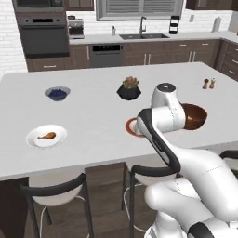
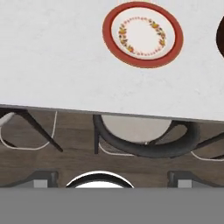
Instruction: Pick the chicken drumstick and onion from their plates and place them in the bowl. Then put the bowl in the fridge.
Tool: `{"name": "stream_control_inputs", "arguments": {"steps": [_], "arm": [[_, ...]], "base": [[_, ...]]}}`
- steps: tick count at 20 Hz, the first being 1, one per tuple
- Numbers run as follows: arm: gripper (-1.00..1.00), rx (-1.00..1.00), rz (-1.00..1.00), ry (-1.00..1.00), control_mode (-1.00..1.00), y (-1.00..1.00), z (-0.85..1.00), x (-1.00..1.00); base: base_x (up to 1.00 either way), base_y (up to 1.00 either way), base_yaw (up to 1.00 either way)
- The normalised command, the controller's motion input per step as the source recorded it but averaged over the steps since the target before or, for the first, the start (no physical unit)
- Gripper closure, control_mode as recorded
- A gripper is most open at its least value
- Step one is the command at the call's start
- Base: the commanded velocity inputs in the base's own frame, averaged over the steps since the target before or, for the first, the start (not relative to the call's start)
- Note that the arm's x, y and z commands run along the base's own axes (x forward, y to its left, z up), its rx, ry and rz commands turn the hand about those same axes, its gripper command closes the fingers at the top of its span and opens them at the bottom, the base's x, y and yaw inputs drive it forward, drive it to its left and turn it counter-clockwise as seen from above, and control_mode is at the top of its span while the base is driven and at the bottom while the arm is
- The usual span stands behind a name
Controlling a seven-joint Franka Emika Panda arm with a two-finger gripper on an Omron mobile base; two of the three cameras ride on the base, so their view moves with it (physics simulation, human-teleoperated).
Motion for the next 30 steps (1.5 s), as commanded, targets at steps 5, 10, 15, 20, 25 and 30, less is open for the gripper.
{"name": "stream_control_inputs", "arguments": {"steps": [5,10,15,20,25,30], "arm": [[-1.00,0.00,0.00,0.00,1.00,0.00,0.00,0.00],[-1.00,0.00,0.00,0.00,1.00,0.00,0.00,0.00],[-1.00,0.00,0.00,0.00,1.00,0.00,0.00,0.00],[-1.00,0.00,0.00,0.00,1.00,0.00,0.00,0.00],[-1.00,0.00,0.03,0.13,-1.00,0.00,-0.13,0.80],[-1.00,-0.01,0.49,0.07,-1.00,-0.02,-0.32,0.91]], "base": [[-0.31,1.00,-0.10],[-0.08,1.00,-0.13],[0.60,0.88,-0.12],[1.00,0.18,-0.08],[0.20,0.02,-0.01],[0.00,0.00,0.00]]}}
